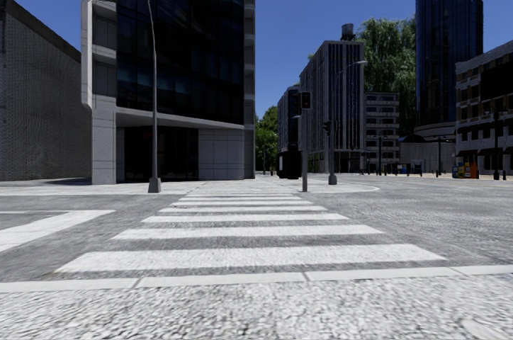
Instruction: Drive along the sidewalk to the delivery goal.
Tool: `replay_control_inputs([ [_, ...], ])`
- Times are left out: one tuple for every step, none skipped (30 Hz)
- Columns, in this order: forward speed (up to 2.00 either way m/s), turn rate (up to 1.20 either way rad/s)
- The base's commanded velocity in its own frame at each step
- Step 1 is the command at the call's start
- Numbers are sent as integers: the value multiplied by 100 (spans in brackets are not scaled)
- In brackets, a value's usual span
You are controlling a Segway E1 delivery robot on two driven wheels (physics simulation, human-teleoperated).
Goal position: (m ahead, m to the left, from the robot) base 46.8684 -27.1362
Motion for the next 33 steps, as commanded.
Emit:
replay_control_inputs([
  [200,0],
  [200,0],
  [200,0],
  [200,0],
  [200,0],
  [200,0],
  [200,0],
  [200,0],
  [200,0],
  [200,0],
  [200,0],
  [200,0],
  [200,0],
  [200,0],
  [200,0],
  [200,0],
  [200,0],
  [200,0],
  [200,0],
  [200,0],
  [200,0],
  [200,0],
  [200,0],
  [200,0],
  [200,0],
  [200,0],
  [200,0],
  [200,0],
  [200,0],
  [200,0],
  [200,0],
  [200,0],
  [200,0],
])
